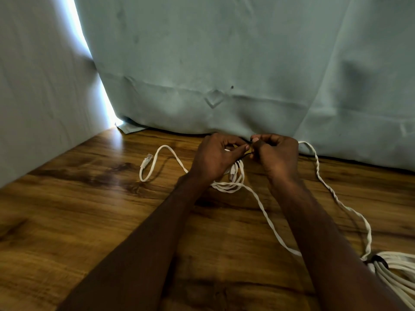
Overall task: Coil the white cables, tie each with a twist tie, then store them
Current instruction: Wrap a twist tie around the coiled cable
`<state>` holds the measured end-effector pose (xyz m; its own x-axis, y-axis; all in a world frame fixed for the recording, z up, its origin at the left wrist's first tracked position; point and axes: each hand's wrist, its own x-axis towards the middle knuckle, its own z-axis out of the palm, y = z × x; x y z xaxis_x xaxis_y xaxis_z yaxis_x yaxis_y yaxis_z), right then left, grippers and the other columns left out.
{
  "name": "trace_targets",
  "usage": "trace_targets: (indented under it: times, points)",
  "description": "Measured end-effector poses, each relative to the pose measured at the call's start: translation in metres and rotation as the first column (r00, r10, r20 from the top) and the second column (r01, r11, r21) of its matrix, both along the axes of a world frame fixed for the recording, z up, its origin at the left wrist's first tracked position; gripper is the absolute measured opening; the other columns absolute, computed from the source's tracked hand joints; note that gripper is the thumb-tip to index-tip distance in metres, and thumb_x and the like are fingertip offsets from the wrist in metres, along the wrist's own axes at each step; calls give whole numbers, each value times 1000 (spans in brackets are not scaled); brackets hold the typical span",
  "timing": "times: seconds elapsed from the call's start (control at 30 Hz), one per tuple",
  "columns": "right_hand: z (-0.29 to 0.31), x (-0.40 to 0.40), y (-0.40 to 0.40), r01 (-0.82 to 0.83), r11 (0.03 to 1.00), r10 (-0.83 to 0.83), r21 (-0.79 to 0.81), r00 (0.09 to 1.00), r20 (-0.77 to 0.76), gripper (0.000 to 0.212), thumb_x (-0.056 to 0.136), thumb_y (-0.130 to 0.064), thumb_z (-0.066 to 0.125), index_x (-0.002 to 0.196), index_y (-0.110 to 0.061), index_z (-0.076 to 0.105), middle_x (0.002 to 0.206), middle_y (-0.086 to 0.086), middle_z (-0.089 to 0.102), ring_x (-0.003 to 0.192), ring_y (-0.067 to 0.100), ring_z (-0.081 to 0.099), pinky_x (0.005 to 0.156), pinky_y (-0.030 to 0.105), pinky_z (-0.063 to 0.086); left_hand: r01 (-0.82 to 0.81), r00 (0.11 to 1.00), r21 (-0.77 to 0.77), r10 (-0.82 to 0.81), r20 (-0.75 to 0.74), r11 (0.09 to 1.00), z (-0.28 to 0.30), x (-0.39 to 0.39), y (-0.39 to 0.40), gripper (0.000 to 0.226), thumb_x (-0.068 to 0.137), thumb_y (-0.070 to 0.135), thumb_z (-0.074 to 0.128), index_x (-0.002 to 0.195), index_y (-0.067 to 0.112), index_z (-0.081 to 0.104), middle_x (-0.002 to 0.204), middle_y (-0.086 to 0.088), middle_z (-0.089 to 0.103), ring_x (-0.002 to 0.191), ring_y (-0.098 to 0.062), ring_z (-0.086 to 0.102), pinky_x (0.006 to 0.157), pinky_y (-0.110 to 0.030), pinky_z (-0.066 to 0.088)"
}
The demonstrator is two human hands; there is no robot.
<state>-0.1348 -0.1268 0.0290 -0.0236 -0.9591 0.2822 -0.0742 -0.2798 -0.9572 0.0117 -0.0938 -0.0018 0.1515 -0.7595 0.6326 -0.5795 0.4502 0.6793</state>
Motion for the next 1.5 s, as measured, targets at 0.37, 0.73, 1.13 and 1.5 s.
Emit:
trace_targets:
  times: [0.37, 0.73, 1.13, 1.5]
  points:
    - [-2, 1, 3, -8, 999, 5, -47, 998, -67, 7, 93, -13, 74, 96, -14, 80, 84, 1, 78, 78, 15, 76, 79, 42, 65, -34, 999, -2, 33, -3, 999, 2, -2, 2, 10, 92, 27, 77, 98, 23, 83, 82, 11, 78, 72, -5, 73, 68, -42, 60]
    - [10, -13, 7, -135, 991, 135, 10, 989, -51, 26, 86, -1, 79, 110, -10, 73, 82, 12, 77, 69, 24, 73, 77, 41, 62, -61, 998, -6, 62, 30, 998, 1, 3, -1, 12, 91, 35, 76, 98, 28, 84, 86, 14, 78, 78, -2, 72, 73, -39, 60]
    - [5, -2, 14, -190, 960, 160, 208, 975, 154, 5, 90, -3, 72, 89, -5, 76, 77, 9, 72, 70, 16, 64, 70, 31, 58, -83, 995, -12, 84, 45, 996, -1, 5, -4, 9, 91, 27, 77, 95, 23, 84, 84, 11, 78, 77, -5, 72, 73, -42, 59]
    - [8, -7, 9, -326, 895, 259, 305, 936, 240, 17, 94, -9, 72, 108, -17, 72, 83, 1, 72, 72, 12, 65, 65, 27, 58, 80, 984, -65, -89, -156, 995, 1, 7, -5, 17, 90, 10, 77, 104, 2, 80, 96, -7, 80, 92, -22, 77, 89, -43, 61]
